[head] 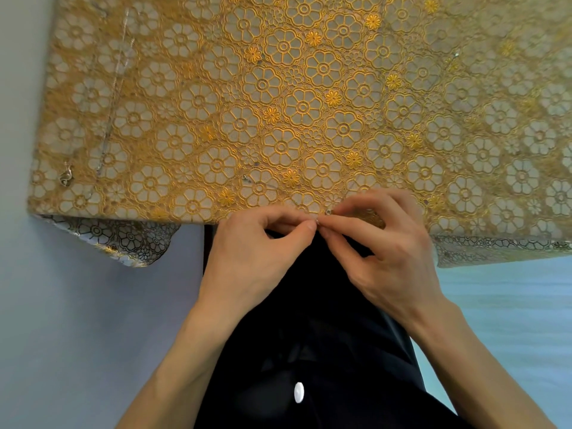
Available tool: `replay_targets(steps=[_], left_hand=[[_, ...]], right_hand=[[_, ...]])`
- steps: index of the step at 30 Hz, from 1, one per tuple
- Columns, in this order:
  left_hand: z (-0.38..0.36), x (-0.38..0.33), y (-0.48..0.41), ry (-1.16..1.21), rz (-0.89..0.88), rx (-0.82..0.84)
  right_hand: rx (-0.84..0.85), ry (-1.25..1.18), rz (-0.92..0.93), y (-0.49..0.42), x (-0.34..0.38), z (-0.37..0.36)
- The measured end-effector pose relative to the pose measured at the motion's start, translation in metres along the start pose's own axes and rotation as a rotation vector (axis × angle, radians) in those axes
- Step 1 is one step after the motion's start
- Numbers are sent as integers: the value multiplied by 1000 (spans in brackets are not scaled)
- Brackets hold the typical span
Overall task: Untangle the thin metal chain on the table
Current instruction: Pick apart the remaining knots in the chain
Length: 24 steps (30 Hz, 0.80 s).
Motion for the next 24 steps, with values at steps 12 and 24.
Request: replay_targets(steps=[12,24], left_hand=[[-3,0,-1,6,-38,-13],[-2,1,2,29,-78,-49]], right_hand=[[-45,36,52,1,9,3],[-46,-15,27,1,8,4]])
Point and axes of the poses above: each hand's wrist, its own y-axis away from the middle knuckle, its own z-axis out of the back of the hand, x = y × z, the point moved 9 cm from there along -y, towards the middle knuckle, and after that the axes turned 13 degrees about x, right-handed, at the moved point
